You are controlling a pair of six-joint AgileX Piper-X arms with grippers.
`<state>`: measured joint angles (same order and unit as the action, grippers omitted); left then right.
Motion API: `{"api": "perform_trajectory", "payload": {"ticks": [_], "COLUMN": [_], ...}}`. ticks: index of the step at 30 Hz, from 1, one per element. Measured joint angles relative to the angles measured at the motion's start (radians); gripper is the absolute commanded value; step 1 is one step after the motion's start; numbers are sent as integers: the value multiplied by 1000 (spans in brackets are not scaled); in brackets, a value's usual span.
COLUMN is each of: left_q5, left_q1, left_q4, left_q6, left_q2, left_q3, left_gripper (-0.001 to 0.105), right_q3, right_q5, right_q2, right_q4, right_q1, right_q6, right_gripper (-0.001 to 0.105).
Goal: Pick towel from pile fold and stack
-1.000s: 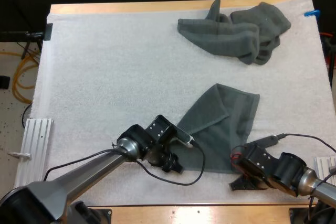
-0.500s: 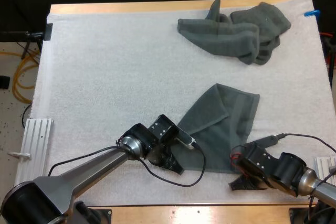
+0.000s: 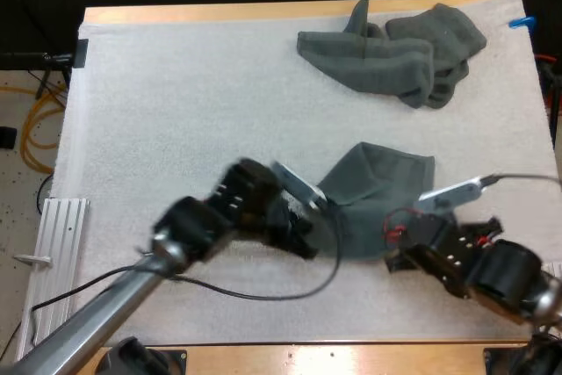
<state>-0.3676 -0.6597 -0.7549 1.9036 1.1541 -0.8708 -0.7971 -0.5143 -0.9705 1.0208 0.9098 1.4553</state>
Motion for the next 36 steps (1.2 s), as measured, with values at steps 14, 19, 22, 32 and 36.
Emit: {"api": "perform_trajectory", "payload": {"ticks": [14, 19, 22, 32, 36], "left_q5": [-401, -416, -412, -36, 36], "left_q1": [251, 234, 234, 231, 231], "left_q4": [-5, -7, -19, -206, -215], "left_q6": [161, 151, 98, -145, -186], "left_q2": [-160, -163, -173, -387, -450], "left_q3": [-82, -82, -82, -80, -80], "left_gripper": [0, 0, 0, 1, 20], "right_q3": [-357, -357, -357, -382, -429], "right_q5": [-77, -47, -23, -212, -355], "right_q2": [47, 31, 26, 4, 3], "right_q4": [14, 57, 55, -35, -38], "right_q1": [0, 0, 0, -1, -65], "right_q6": [158, 161, 173, 379, 539], "right_gripper": [0, 0, 0, 0, 0]}}
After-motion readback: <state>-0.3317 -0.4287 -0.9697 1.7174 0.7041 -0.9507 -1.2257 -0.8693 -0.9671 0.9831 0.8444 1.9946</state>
